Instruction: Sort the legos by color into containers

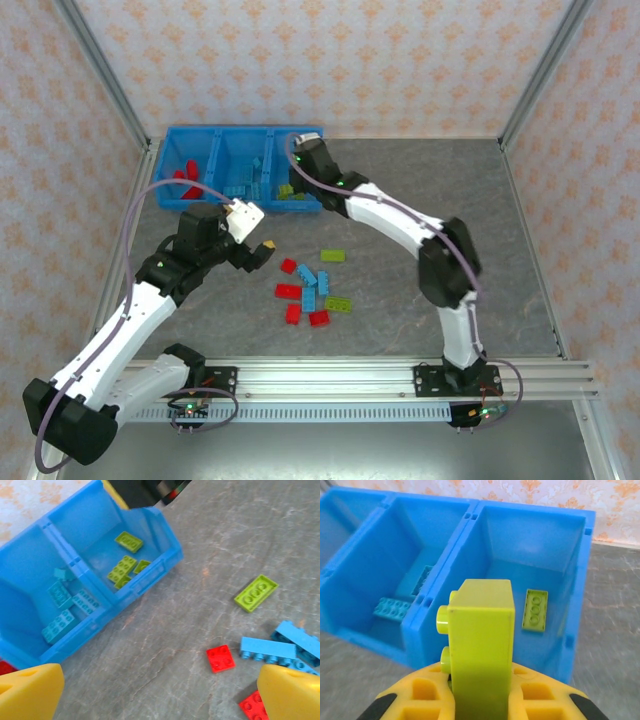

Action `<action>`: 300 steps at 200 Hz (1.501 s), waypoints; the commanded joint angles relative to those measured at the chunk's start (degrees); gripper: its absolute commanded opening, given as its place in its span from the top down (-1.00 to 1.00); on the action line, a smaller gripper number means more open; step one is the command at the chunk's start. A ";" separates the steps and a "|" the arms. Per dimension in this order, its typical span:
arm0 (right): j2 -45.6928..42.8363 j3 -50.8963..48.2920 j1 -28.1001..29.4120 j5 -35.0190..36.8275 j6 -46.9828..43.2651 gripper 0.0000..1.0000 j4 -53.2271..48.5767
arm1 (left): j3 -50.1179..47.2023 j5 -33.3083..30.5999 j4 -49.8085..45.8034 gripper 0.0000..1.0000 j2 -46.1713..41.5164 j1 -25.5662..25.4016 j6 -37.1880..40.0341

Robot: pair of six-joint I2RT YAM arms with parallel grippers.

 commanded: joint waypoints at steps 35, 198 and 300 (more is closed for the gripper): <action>22.62 33.87 -0.62 7.09 -3.32 0.43 -13.81 | -0.46 -5.98 2.58 -1.00 0.40 -0.19 -1.55; -43.65 -27.11 -1.39 -11.34 -1.75 -0.75 -18.60 | 15.13 -3.96 -12.51 -0.75 24.98 -1.20 -39.62; -41.43 -30.23 -2.38 -12.14 1.57 -0.88 -22.24 | 16.71 -4.31 -12.20 -0.37 46.61 -6.74 -48.60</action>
